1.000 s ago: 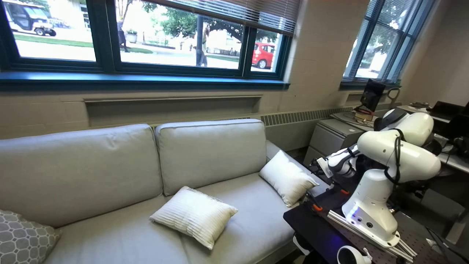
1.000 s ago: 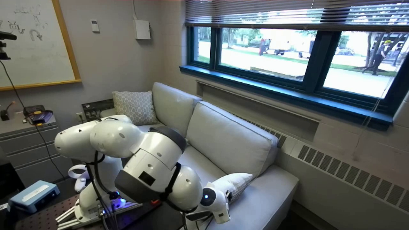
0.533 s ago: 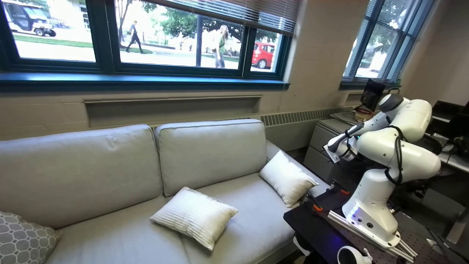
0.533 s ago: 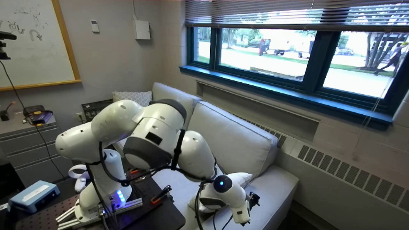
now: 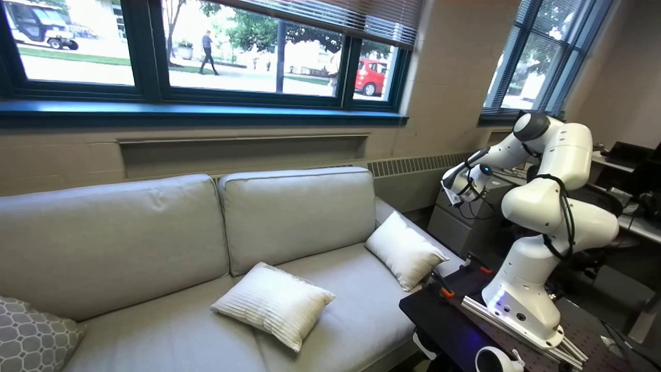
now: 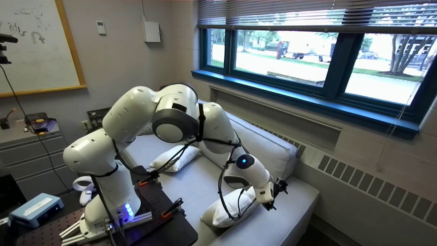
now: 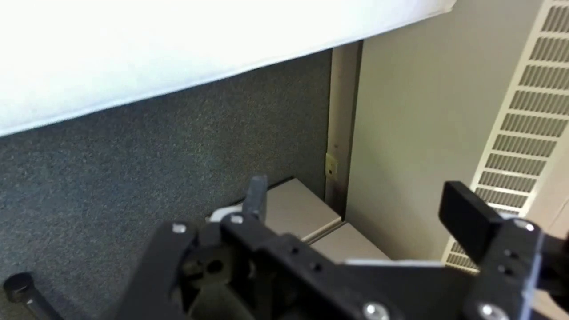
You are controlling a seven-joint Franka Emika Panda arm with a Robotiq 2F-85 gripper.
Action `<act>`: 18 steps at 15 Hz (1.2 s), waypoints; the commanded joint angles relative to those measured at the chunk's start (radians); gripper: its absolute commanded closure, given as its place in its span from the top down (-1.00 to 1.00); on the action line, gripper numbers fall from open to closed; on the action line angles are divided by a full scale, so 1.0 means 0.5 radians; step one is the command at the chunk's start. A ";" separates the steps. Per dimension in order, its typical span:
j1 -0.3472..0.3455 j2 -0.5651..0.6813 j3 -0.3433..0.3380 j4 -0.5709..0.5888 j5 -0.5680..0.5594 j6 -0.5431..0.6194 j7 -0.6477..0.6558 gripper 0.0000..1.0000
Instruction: Set the striped pillows against the armrest
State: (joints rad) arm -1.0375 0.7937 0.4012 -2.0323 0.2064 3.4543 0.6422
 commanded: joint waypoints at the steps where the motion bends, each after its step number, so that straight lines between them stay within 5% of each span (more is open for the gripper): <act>1: -0.018 -0.114 0.256 -0.140 0.089 -0.001 0.134 1.00; 6: 0.083 -0.147 0.573 -0.174 0.255 -0.001 0.473 1.00; 10: 0.383 -0.234 0.581 -0.125 0.441 0.000 0.705 1.00; 14: 0.669 -0.296 0.593 -0.195 0.372 -0.004 0.793 1.00; 15: 0.600 -0.228 0.568 -0.127 0.336 -0.006 0.805 1.00; 18: 0.729 -0.243 0.567 -0.150 0.333 -0.001 0.813 1.00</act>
State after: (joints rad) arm -0.6833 0.6778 0.7005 -2.1051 0.3994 3.4561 1.0162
